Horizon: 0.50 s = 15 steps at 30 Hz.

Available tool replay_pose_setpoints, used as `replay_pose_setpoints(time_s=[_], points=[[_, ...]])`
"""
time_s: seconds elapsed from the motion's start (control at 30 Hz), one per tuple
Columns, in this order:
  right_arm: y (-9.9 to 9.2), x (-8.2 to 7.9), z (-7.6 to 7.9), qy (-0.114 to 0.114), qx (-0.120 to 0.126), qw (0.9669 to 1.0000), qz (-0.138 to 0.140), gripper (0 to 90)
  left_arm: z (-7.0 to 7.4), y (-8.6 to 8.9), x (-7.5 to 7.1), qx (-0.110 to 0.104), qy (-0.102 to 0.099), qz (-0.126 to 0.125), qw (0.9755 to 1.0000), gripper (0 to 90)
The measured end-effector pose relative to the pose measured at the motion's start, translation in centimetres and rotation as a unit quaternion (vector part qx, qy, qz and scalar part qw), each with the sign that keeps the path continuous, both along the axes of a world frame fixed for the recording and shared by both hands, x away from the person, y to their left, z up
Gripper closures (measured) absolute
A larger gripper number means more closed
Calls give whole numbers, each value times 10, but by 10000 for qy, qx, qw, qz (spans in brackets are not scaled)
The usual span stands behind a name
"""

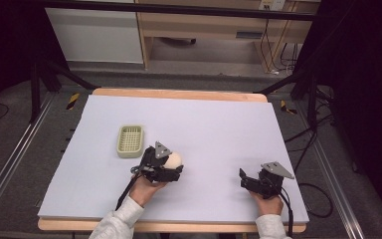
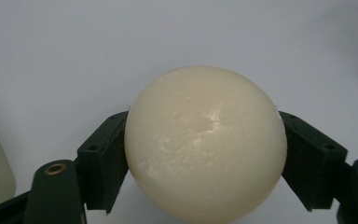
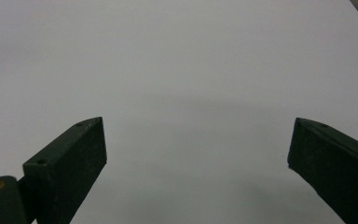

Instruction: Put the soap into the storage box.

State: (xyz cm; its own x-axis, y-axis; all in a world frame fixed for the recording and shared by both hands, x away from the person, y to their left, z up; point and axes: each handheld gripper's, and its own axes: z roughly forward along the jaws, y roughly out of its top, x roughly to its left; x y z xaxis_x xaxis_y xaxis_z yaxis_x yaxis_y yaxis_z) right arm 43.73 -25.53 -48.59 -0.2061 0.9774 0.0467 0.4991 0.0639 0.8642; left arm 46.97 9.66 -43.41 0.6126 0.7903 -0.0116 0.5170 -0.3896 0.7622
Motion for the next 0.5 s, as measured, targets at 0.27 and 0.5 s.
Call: replay_pose_setpoints(time_s=[0.27,0.5], points=[[0,0,0,-3,-5,10000,-2,48,8,16,3,-57,-49,125,9999,238],[0,0,0,5,-11,10000,-1,49,11,34,5,-48,-77,258,9996,238]])
